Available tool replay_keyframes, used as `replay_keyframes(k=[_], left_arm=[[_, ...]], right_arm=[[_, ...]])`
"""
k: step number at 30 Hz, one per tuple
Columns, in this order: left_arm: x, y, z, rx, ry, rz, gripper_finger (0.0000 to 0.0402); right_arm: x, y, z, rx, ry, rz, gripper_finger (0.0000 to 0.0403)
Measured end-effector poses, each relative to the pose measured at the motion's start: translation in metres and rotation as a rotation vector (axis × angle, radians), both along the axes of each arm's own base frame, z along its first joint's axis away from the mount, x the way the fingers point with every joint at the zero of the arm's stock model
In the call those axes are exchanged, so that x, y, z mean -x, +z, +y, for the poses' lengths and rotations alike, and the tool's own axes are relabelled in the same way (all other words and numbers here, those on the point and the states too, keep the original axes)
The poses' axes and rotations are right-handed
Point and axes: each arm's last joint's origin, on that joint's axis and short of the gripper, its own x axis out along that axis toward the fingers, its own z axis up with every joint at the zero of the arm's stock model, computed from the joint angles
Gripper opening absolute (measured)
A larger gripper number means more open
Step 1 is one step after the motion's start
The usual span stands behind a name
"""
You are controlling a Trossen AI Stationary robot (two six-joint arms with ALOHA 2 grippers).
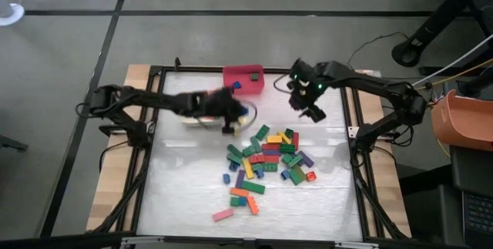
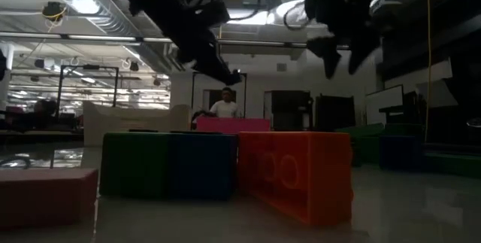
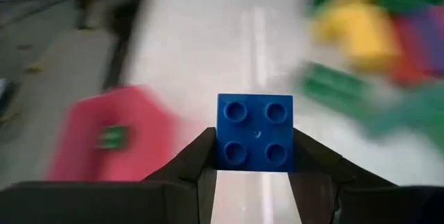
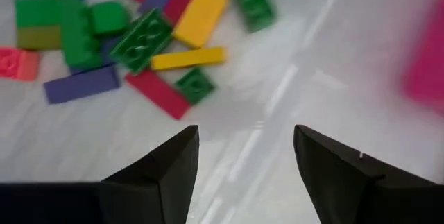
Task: Sort blocks by size
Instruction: Put the small blue game piece into the red bin, then put the small green game piece into the red bin
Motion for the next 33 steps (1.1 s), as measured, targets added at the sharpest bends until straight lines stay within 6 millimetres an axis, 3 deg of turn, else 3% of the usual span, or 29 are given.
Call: replay_keyframes(k=[6,12,17,24,33], left_arm=[[0.015,0.01,0.07,-0.014,0.175,-0.129,0.0128],[0.034,0.009,0.107,0.031,0.279,-0.158,0.0129],[0.033,-0.002,0.121,0.044,0.321,-0.168,0.014],[0.021,-0.029,0.128,0.072,0.336,-0.152,0.0204],[0.02,-0.032,0.129,0.083,0.342,-0.149,0.0223]], right_arm=[[-0.001,-0.04,0.017,-0.032,-0.001,0.047,0.0232],[-0.009,-0.061,0.033,0.013,-0.01,0.016,0.0232],[-0.013,-0.067,0.044,0.148,-0.017,0.043,0.0232],[-0.017,-0.072,0.057,0.162,-0.01,0.035,0.0232],[-0.024,-0.085,0.058,0.064,-0.268,0.113,0.0232]])
